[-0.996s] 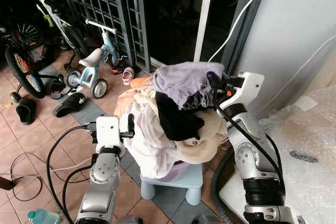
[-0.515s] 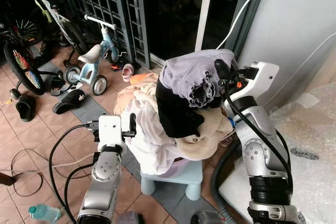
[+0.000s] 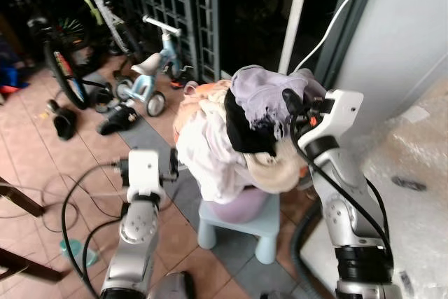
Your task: Clothes washing
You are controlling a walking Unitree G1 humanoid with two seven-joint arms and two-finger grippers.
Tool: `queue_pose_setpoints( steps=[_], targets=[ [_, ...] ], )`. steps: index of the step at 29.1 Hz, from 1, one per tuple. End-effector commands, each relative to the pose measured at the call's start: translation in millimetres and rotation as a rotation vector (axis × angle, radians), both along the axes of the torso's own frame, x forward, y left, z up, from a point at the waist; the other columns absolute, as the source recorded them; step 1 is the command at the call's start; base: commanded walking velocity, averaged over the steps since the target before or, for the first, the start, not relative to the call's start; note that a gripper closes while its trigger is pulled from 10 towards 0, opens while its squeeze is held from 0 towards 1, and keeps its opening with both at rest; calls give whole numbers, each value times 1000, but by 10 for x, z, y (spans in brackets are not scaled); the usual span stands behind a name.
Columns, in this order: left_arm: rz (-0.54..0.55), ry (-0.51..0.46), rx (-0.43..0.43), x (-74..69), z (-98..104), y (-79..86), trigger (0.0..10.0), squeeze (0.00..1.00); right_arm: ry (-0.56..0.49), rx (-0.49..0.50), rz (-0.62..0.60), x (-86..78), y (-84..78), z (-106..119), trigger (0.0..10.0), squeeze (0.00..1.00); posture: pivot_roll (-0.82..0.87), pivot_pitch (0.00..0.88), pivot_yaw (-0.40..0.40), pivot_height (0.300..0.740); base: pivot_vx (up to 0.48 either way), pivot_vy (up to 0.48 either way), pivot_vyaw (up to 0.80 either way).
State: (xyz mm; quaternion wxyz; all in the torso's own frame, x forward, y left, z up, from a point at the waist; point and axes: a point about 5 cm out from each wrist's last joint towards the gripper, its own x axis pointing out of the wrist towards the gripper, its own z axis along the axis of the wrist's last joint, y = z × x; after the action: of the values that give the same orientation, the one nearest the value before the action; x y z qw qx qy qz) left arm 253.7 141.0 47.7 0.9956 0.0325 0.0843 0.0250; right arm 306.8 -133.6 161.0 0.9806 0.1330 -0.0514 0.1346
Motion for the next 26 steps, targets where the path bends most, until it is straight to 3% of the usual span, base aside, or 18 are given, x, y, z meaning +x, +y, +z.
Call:
queue_pose_setpoints(
  steps=[1,8,17,21,23,26],
  targets=[
    [-17,-46,14,93,113,-38,10000,0,-40,-8,-15,15,-15,100,10000,0,-59,0,50,740,0,0,-763],
    [-37,-71,12,127,161,-47,10000,0,-105,-76,-22,48,-9,225,10000,0,-73,0,54,740,0,0,-777],
    [-49,-99,9,137,202,-55,10000,0,-150,-179,-232,85,-272,317,10000,0,-78,0,49,740,0,0,-788],
    [-67,-106,7,133,208,-88,10000,0,-161,-204,-257,106,-320,334,10000,0,-77,0,48,740,0,0,-788],
    [-70,-104,0,124,201,-99,10000,0,-191,-250,-261,124,-343,377,10000,0,-77,0,47,740,0,0,-788],
    [-80,-104,1,118,192,-116,10000,0,-301,-418,-217,151,-316,527,10000,0,-74,0,45,740,290,0,-788]
  ],
)
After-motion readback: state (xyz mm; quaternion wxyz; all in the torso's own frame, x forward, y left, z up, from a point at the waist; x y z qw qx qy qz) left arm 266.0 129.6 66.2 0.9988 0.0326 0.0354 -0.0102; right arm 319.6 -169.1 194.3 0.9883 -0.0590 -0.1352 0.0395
